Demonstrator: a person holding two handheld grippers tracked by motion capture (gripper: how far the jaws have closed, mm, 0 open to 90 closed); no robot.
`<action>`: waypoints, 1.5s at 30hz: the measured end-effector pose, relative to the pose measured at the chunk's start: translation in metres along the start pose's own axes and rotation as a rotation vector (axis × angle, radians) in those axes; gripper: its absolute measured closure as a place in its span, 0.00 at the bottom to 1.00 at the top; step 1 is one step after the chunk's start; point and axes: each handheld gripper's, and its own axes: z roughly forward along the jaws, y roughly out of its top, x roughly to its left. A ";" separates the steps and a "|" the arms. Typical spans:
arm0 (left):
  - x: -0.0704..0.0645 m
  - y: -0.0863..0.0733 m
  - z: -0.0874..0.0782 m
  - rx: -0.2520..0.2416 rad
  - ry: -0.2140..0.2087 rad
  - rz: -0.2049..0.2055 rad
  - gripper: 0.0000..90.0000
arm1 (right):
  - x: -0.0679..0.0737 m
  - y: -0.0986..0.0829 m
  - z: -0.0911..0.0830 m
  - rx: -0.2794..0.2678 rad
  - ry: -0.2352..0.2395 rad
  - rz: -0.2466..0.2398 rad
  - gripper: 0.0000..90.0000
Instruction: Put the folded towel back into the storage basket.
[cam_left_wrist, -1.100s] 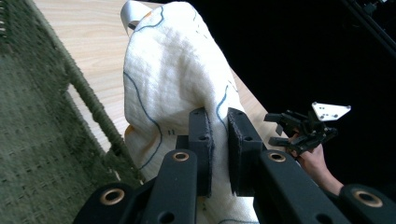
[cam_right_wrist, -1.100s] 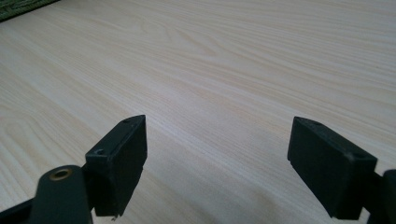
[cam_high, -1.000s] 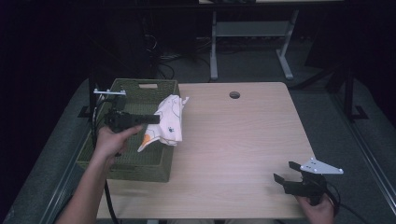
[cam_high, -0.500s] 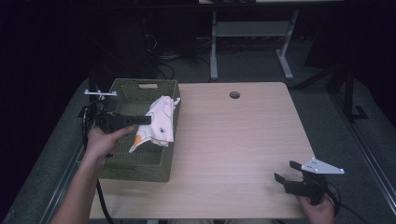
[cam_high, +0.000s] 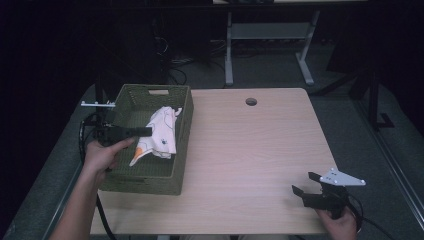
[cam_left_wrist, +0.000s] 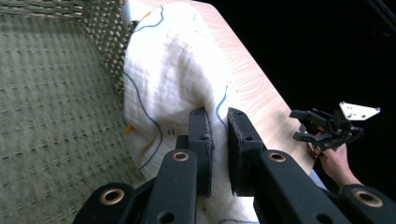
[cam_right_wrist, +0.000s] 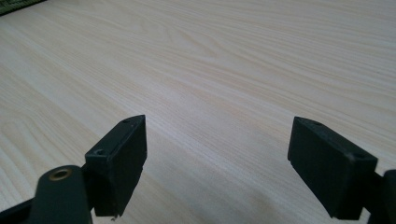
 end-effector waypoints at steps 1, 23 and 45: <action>0.001 -0.001 -0.001 -0.002 0.001 -0.002 0.91 | 0.000 0.000 0.000 -0.002 0.000 0.002 0.22; 0.034 -0.005 -0.006 0.023 0.064 -0.033 0.90 | 0.001 0.000 0.000 0.004 -0.013 -0.007 0.22; 0.050 0.003 0.007 0.107 0.186 0.082 0.70 | 0.004 -0.001 0.001 0.023 -0.019 -0.010 0.22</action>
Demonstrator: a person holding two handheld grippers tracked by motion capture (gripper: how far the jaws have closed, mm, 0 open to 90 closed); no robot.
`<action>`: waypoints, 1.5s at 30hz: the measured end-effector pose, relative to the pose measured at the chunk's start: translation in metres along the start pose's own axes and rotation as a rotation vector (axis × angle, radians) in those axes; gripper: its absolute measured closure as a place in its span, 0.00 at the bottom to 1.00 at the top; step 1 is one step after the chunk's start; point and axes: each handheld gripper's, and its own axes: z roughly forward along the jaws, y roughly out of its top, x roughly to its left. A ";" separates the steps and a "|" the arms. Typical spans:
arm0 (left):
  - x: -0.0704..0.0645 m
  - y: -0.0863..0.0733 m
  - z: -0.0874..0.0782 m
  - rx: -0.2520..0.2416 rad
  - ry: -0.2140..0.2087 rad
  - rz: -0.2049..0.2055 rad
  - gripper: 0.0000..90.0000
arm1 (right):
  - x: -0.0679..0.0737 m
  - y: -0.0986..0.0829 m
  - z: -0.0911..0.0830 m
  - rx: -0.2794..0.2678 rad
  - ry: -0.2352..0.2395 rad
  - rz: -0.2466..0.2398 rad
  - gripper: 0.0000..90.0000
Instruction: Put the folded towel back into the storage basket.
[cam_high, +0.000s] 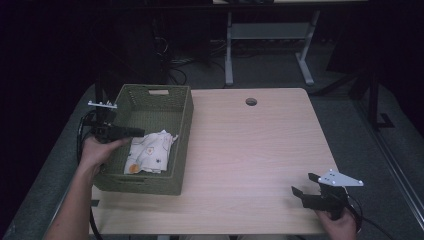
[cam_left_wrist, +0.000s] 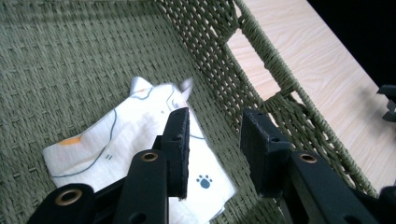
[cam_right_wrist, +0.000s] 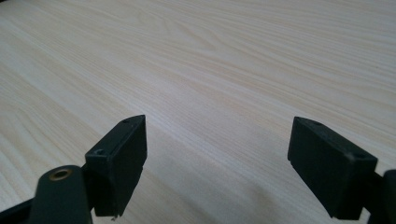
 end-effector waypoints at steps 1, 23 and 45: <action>0.000 -0.001 0.000 0.003 0.000 -0.006 0.70 | 0.000 0.000 0.000 -0.001 -0.001 -0.001 0.22; -0.023 -0.006 -0.008 -0.048 -0.047 -0.005 0.62 | 0.002 0.001 0.003 0.008 0.000 -0.010 0.21; -0.066 0.004 0.011 -0.036 -0.123 0.082 0.58 | 0.002 0.003 0.000 -0.003 -0.006 -0.011 0.21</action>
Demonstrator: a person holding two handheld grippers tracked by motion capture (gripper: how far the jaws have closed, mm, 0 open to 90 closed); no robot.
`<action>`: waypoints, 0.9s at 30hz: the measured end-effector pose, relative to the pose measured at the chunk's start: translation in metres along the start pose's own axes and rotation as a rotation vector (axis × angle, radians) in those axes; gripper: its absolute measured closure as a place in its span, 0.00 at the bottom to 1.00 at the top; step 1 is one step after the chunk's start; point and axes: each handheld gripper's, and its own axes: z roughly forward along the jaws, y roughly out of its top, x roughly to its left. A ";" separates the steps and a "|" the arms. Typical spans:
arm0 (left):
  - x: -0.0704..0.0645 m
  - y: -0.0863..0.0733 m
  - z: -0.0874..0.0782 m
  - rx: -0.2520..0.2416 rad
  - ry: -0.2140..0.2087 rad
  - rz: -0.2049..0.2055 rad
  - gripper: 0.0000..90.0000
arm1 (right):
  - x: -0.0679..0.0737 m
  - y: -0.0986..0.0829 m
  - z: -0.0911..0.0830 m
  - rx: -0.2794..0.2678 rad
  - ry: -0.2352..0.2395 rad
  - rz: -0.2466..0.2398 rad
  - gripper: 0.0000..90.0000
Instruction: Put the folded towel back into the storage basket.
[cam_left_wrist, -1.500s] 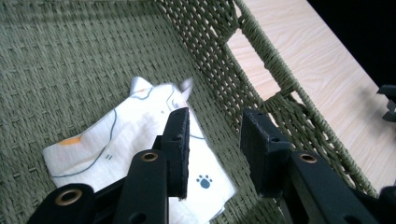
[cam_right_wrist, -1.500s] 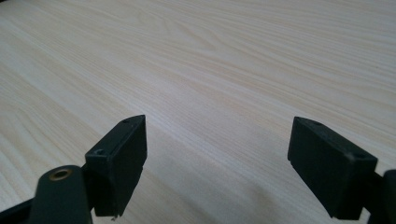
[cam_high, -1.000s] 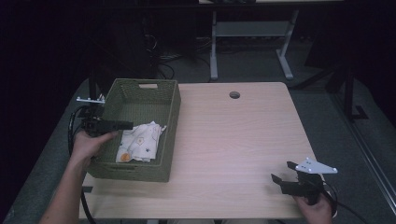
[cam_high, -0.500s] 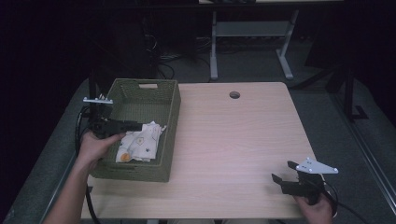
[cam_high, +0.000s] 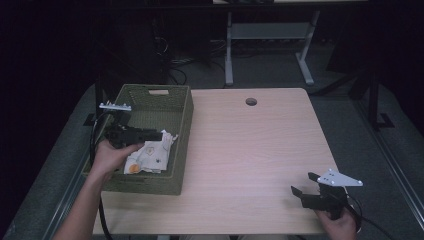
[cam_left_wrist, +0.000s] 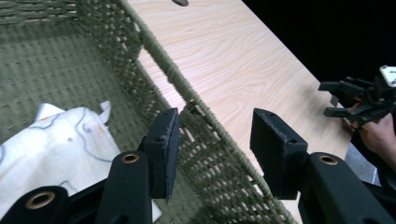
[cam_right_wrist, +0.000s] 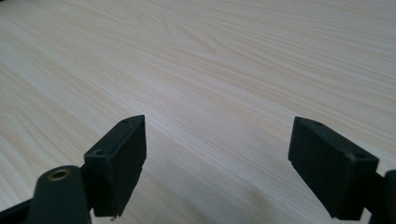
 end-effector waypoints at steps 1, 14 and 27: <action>-0.001 0.000 0.001 0.004 0.003 0.003 0.57 | 0.000 0.000 0.000 0.001 -0.001 0.002 0.20; -0.020 0.008 0.017 0.007 -0.015 0.020 0.53 | -0.001 0.000 -0.005 -0.012 -0.005 0.002 0.20; -0.040 0.017 0.040 0.024 -0.042 0.048 0.52 | -0.002 0.000 -0.007 -0.024 -0.001 0.001 0.20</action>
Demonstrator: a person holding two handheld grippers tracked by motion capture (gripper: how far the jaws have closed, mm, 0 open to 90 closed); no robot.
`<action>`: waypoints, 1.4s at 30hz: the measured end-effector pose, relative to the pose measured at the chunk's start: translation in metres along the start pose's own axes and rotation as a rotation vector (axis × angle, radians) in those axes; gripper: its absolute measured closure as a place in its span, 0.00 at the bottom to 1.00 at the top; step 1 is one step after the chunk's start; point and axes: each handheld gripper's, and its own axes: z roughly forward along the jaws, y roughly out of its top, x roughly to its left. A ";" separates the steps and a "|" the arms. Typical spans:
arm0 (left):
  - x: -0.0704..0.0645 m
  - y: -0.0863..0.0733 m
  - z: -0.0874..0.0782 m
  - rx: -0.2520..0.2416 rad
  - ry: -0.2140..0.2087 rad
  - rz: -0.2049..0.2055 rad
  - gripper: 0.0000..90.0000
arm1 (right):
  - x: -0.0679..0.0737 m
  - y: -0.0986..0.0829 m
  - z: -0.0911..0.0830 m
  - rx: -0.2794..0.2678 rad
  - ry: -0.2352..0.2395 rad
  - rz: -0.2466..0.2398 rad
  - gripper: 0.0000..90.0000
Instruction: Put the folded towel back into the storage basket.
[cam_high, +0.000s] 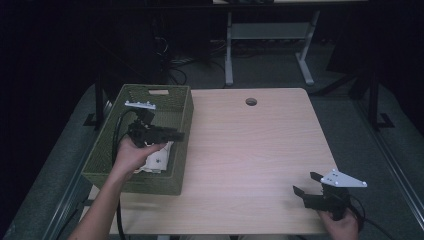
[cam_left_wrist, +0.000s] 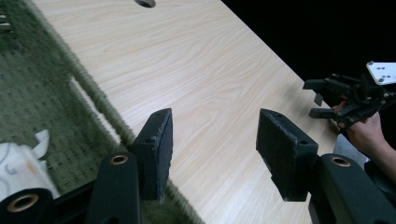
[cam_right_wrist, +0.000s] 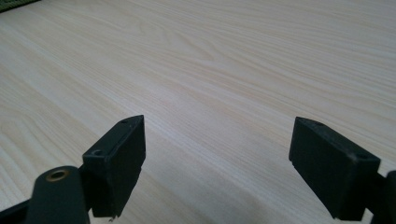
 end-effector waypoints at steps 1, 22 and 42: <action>-0.001 0.001 0.002 -0.002 -0.005 0.001 0.52 | 0.001 0.000 0.000 0.002 0.002 0.003 0.20; -0.035 0.006 0.047 0.009 -0.072 0.034 0.47 | 0.000 0.001 0.001 0.005 0.006 0.004 0.19; -0.067 0.002 0.096 0.050 -0.135 0.080 0.43 | -0.002 0.002 -0.003 -0.010 0.006 0.002 0.19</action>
